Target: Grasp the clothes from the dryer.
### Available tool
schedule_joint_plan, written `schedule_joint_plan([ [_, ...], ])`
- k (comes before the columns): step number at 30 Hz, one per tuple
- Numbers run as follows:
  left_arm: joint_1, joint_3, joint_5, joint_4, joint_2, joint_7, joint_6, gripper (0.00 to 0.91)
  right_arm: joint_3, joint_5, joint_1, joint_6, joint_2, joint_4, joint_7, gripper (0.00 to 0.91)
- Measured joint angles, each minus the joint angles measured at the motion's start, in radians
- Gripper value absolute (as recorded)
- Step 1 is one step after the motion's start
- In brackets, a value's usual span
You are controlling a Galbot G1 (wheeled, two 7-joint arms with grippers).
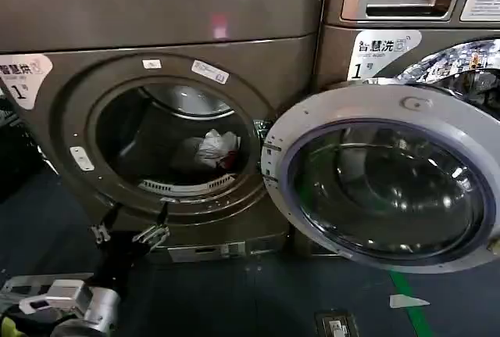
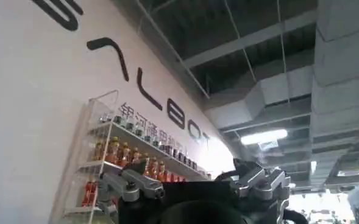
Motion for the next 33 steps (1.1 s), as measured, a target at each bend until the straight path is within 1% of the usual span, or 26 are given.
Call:
schedule_joint_plan([
  [33, 0.001, 0.004, 0.006, -0.004, 0.004, 0.019, -0.006, 0.907, -0.003, -0.001, 0.002, 0.001, 0.001, 0.004, -0.001, 0.907],
])
